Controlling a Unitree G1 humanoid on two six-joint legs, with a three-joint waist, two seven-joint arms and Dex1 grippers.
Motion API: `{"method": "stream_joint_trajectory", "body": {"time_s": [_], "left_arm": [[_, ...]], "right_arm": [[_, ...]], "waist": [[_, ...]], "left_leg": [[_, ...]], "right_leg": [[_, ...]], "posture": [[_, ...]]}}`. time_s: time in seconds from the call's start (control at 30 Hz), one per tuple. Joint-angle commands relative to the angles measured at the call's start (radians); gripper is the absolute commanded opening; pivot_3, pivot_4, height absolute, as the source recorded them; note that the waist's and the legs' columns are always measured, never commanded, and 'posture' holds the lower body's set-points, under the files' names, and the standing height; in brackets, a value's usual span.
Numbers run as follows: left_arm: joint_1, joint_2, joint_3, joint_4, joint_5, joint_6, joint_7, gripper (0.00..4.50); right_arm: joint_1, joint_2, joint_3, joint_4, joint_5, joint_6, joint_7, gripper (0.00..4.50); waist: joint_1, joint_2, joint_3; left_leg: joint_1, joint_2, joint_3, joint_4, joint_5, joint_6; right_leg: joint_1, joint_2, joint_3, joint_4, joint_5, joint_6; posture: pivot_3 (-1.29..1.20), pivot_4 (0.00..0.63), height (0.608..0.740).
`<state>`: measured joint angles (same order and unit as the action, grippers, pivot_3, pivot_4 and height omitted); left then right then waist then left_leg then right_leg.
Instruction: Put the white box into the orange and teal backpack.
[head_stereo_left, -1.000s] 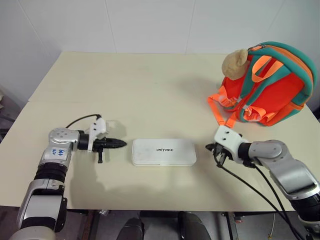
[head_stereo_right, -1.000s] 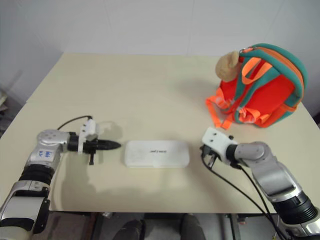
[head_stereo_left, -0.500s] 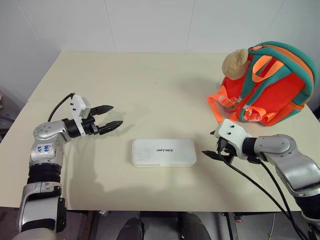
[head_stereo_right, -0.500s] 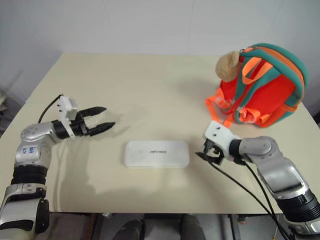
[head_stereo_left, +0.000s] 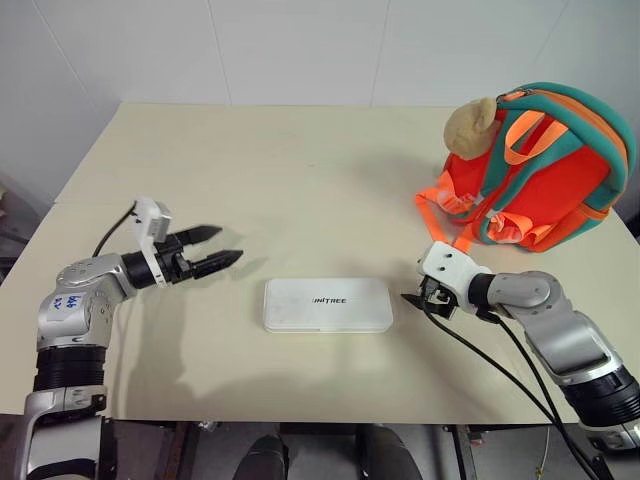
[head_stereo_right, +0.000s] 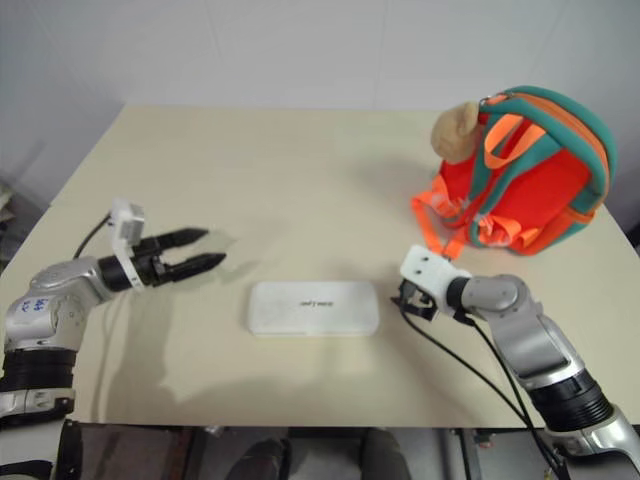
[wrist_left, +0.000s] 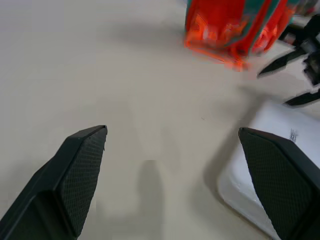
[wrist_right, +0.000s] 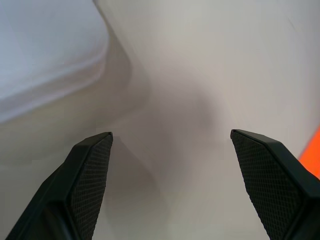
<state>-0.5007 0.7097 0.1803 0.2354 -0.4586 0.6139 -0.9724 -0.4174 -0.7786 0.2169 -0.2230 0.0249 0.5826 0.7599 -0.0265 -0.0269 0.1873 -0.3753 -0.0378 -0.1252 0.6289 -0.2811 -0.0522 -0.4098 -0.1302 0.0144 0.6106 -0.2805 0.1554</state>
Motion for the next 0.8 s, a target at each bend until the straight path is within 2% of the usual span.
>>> {"method": "stream_joint_trajectory", "body": {"time_s": [0.03, 0.17, 0.47, 0.6, 0.8], "left_arm": [[0.007, 0.031, -0.015, -0.089, -0.045, 0.191, 0.027, 4.49], [0.01, 0.045, -0.032, -0.118, -0.095, 0.382, 0.023, 4.49], [0.016, 0.046, -0.006, -0.148, -0.23, 0.643, -0.008, 4.49], [0.032, 0.043, 0.001, -0.165, -0.285, 0.708, -0.017, 4.49], [0.031, 0.012, -0.025, -0.122, -0.288, 0.718, -0.004, 4.49]], "right_arm": [[-0.007, 0.002, -0.014, -0.04, -0.001, -0.013, 0.014, 4.5], [-0.008, 0.005, -0.009, -0.043, -0.007, -0.013, 0.019, 4.5], [-0.007, 0.008, 0.006, -0.036, -0.019, -0.023, 0.036, 4.5], [-0.012, 0.015, 0.008, -0.036, -0.022, -0.024, 0.035, 4.5], [-0.016, 0.023, 0.006, -0.039, -0.027, -0.023, 0.036, 4.5]], "waist": [[0.0, 0.0, 0.0], [0.0, 0.0, 0.0], [0.0, 0.0, 0.0], [0.0, 0.0, 0.0], [0.001, 0.0, 0.0]], "left_leg": [[0.0, 0.0, 0.0, 0.0, 0.0, 0.0], [0.0, 0.0, 0.0, 0.0, 0.0, 0.0], [0.0, 0.0, 0.0, 0.0, 0.0, 0.0], [0.001, 0.0, 0.0, 0.0, 0.0, 0.0], [0.001, 0.0, 0.0, 0.0, 0.0, -0.001]], "right_leg": [[0.0, 0.0, 0.0, 0.0, 0.0, 0.0], [0.0, 0.0, 0.0, 0.0, 0.0, 0.0], [0.0, 0.0, 0.0, -0.002, 0.0, 0.0], [0.0, 0.0, 0.0, -0.003, 0.0, -0.001], [0.0, 0.0, 0.0, -0.003, 0.0, -0.001]], "posture": [[0.0, 0.15, 0.74], [0.0, 0.15, 0.74], [0.0, 0.15, 0.74], [0.0, 0.15, 0.74], [0.0, 0.15, 0.74]]}}
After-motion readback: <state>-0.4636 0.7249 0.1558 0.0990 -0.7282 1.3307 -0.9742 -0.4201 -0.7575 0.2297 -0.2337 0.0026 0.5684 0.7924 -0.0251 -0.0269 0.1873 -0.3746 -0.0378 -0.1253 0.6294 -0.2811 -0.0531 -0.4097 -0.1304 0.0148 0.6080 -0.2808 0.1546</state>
